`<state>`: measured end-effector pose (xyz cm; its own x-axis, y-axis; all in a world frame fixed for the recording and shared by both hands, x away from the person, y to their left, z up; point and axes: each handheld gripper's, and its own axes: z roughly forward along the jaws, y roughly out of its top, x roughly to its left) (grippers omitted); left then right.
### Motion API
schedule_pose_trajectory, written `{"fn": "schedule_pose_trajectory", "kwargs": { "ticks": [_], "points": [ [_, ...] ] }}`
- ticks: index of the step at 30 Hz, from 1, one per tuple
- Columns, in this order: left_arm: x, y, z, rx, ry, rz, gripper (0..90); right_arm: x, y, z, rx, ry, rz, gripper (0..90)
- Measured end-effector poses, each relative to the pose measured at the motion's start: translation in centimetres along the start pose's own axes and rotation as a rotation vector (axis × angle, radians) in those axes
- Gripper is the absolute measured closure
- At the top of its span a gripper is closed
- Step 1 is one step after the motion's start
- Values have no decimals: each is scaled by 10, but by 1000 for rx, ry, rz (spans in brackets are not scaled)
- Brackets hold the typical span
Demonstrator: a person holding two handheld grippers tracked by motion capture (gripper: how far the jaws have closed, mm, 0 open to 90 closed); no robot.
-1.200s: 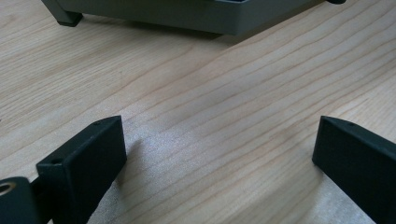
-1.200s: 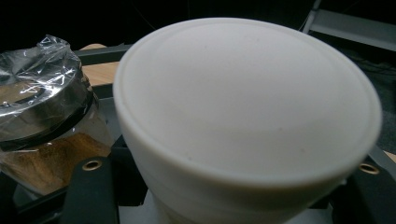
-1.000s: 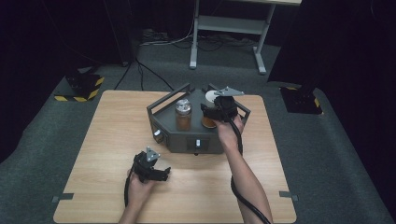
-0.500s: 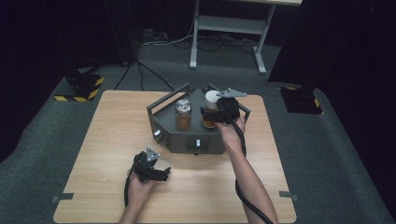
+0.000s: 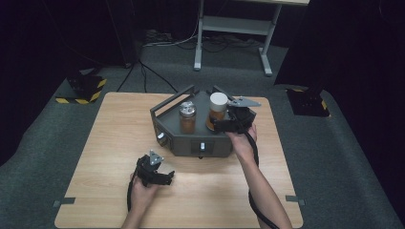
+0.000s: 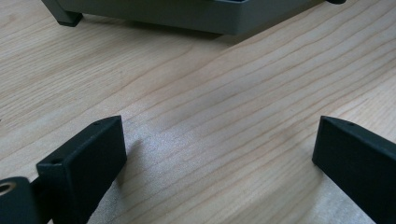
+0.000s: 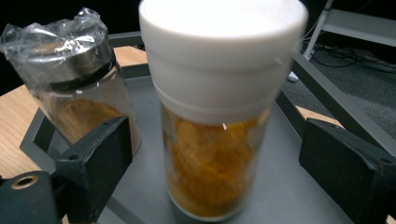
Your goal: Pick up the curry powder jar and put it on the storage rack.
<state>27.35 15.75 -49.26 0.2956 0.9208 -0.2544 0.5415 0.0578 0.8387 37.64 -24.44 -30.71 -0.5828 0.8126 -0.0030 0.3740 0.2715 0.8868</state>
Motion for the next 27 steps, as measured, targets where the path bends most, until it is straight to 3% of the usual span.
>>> {"fn": "schedule_pose_trajectory", "kwargs": {
  "ticks": [11,27],
  "points": [
    [0,0,0,0,0,0,29,-2,-24,-30,-6,-28,-47,98],
    [0,0,0,0,0,-1,29,-10,-83,-64,-4,-71,-10,100]
  ]
}}
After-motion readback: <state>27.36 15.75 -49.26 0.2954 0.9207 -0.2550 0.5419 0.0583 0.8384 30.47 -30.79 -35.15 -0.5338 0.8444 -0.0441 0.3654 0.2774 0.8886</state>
